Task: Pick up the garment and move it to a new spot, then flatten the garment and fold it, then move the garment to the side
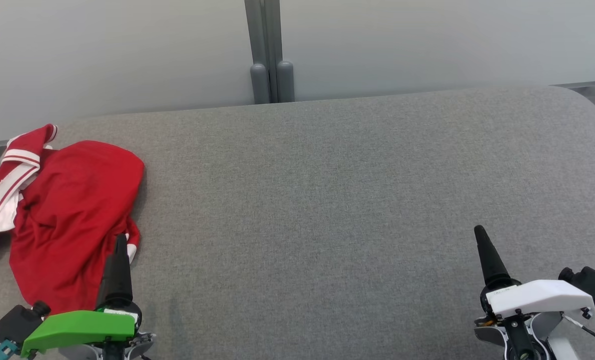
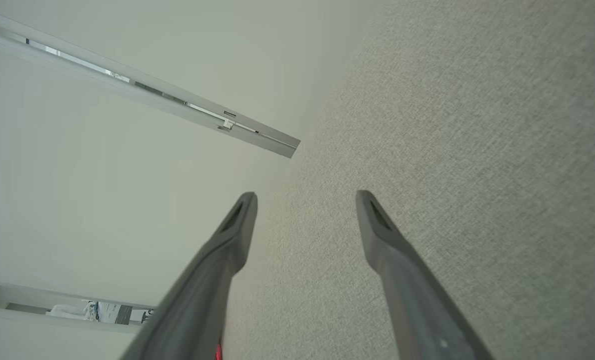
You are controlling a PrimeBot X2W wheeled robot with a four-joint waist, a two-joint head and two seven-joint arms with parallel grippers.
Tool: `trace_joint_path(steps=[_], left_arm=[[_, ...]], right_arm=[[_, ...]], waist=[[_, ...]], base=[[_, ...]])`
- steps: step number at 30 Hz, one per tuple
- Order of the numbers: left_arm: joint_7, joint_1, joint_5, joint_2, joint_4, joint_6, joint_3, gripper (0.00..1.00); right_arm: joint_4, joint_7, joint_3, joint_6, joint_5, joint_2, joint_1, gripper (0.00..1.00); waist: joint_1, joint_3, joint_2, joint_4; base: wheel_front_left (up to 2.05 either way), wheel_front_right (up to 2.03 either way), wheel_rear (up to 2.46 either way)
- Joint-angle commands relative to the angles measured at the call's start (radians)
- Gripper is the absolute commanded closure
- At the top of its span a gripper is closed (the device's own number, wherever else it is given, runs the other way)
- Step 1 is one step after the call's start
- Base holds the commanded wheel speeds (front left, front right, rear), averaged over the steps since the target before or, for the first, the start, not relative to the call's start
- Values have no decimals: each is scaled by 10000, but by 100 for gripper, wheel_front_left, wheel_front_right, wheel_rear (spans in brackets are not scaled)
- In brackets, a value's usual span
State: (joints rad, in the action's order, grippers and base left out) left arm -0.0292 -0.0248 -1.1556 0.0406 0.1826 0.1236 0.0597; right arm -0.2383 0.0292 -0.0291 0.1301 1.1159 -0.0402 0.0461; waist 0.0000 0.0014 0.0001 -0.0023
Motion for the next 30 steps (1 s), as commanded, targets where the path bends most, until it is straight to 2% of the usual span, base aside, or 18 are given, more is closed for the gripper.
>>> trace_joint_path(steps=[1, 14, 30], left_arm=[[-112, -36, 444, 48, -244, 52, -12, 0], [-558, 81, 2993, 65, -854, 14, -452, 0], [-1029, 311, 5236, 83, -1088, -235, -942, 0]], right_arm=[[236, 111, 84, 4, -444, -44, 49, 0], [708, 561, 658, 5, -3154, -67, -66, 0], [734, 1031, 1124, 6, -5168, -80, -140, 0]], waist=[[0, -3, -1, 4], [0, 4, -1, 18], [0, -91, -1, -28]], base=[[0, 0, 0], [0, 0, 0], [0, 0, 0]])
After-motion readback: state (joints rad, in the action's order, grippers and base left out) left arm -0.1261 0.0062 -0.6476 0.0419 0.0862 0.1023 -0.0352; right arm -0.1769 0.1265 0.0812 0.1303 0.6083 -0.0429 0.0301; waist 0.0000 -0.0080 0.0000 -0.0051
